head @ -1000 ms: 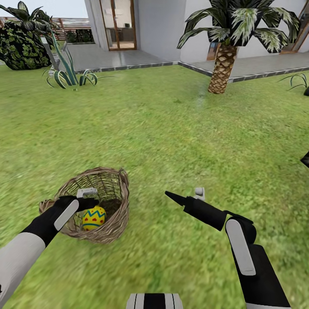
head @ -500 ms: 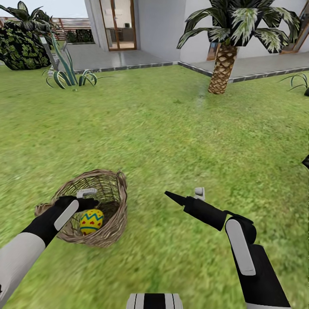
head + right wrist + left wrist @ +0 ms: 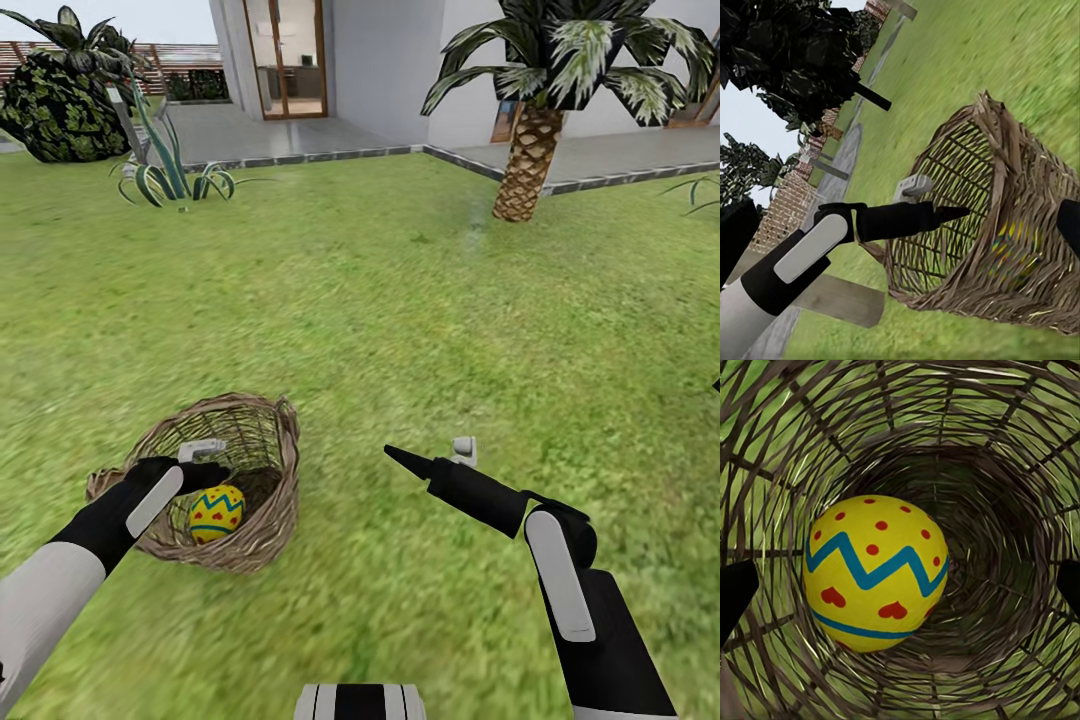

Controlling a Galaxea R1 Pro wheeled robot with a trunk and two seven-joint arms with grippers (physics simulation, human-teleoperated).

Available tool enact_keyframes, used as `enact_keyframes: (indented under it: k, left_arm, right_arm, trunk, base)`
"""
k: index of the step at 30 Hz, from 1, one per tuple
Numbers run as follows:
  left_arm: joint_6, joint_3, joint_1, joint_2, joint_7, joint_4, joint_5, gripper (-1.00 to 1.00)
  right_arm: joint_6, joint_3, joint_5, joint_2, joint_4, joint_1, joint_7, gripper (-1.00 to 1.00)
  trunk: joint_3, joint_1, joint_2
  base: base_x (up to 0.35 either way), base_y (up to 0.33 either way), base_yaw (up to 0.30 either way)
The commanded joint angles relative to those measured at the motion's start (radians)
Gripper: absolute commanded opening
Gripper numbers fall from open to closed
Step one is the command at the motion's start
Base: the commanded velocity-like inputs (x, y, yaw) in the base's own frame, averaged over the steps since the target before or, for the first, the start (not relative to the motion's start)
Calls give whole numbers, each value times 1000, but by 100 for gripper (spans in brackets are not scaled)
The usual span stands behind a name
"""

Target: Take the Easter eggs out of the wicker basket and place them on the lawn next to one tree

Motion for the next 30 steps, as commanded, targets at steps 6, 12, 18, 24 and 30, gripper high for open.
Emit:
enact_keyframes:
  k: [6, 12, 18, 24, 30]
  left_arm:
    - [1, -5, -1, 1, 10, 0, 11, 100]
    - [1, -5, -1, 1, 10, 0, 11, 100]
    - [1, -5, -1, 1, 9, 1, 11, 100]
    - [1, -5, -1, 1, 8, 1, 11, 100]
    - [1, -5, -1, 1, 8, 1, 12, 100]
  right_arm:
    - [5, 0, 2, 2, 0, -1, 4, 100]
    - [5, 0, 2, 2, 0, -1, 5, 100]
    - [5, 0, 2, 2, 0, -1, 5, 100]
    - [5, 1, 1, 2, 0, -1, 5, 100]
    - [5, 1, 0, 1, 0, -1, 5, 100]
  trunk:
    - [-1, 0, 0]
    - [-1, 0, 0]
    - [-1, 0, 0]
    - [-1, 0, 0]
    - [-1, 0, 0]
  base:
    - [7, -15, 111]
    - [75, -147, 90]
    - [71, -69, 11]
    - [159, -94, 1]
    - [42, -16, 0]
